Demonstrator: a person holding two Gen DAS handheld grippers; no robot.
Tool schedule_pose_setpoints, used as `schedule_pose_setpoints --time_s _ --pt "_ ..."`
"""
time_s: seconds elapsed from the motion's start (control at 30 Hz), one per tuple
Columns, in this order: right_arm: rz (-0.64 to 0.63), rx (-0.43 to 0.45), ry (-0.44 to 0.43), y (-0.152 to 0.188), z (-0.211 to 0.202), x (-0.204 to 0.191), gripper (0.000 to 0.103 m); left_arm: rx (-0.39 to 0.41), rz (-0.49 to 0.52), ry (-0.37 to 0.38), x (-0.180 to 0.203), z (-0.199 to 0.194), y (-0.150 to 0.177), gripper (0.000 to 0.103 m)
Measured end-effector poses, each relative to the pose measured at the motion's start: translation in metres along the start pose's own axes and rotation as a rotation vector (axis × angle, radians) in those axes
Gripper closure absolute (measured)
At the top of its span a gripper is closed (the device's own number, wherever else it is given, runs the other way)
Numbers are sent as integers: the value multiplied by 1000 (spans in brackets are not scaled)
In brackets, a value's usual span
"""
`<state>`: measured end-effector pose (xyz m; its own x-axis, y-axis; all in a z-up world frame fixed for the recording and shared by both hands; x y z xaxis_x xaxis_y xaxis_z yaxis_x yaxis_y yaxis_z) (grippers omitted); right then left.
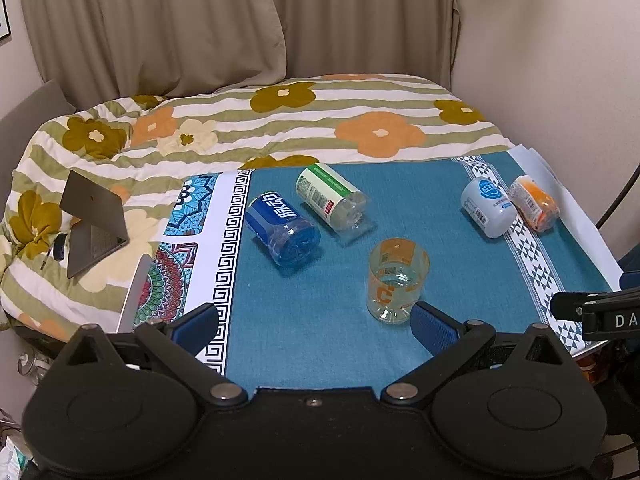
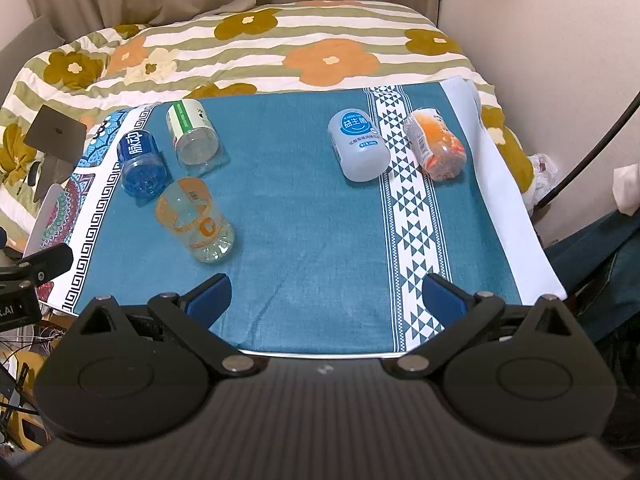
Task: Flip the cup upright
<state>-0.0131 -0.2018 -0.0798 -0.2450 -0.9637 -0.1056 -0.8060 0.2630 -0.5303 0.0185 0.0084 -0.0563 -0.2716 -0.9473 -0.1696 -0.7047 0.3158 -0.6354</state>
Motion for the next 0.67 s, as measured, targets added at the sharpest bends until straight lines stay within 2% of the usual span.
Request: schedule_pose_setpoints --time_s 0.67 --pt "-3 -10 2 0 4 -3 0 18 -42 -27 -14 1 -2 0"
Point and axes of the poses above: each gripper's, at about its wrist camera, not at the fingertips, and z roughly the way its jaws point, x to its right, y to its underside, the point moved 8 cm from there along z, roughly the way its jaws point, and after that the axes turned 8 degrees about z, right-handed, at the moved point
